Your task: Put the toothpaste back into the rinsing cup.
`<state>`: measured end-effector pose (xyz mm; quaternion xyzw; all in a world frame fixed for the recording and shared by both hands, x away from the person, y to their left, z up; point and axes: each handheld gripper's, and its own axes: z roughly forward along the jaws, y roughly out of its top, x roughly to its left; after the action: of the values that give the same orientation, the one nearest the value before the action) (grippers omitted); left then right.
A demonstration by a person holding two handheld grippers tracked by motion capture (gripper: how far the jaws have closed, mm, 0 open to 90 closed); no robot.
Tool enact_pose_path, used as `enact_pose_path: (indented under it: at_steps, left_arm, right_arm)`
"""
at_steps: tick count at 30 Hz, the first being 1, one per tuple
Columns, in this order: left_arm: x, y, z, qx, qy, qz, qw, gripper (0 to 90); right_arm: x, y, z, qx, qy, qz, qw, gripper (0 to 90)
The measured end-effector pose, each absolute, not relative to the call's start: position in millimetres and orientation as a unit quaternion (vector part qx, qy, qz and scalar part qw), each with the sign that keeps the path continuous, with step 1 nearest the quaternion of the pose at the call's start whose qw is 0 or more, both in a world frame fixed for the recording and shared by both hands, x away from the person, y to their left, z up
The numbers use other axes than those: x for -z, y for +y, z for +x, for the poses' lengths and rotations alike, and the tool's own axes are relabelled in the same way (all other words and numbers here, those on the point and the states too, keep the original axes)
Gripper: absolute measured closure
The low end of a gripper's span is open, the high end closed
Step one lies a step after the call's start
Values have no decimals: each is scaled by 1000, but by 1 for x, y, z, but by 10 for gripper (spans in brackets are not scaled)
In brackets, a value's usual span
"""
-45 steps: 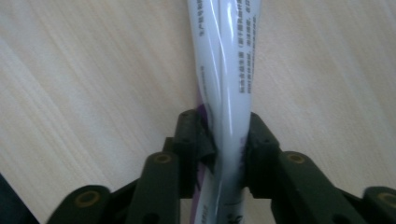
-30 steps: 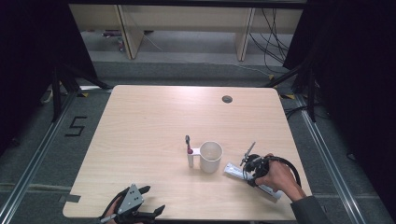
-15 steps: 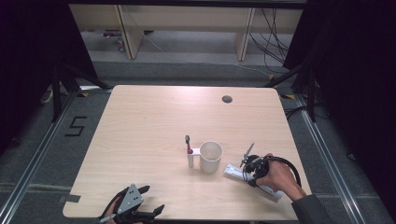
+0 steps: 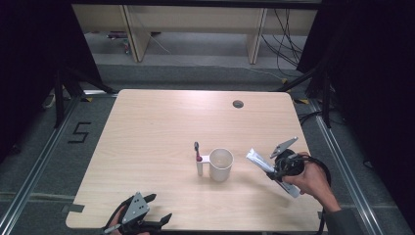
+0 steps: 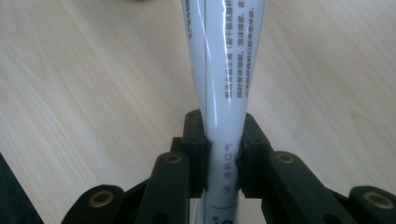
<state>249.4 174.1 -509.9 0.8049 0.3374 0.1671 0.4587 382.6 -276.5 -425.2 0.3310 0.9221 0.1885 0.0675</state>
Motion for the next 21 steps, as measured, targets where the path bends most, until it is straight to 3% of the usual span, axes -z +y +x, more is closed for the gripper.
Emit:
enact_pose_path:
  at_steps: [21]
  left_arm:
    - [509, 176, 250, -174, 331, 811, 450, 176]
  right_arm:
    - [393, -266, 410, -344, 868, 333, 133, 768]
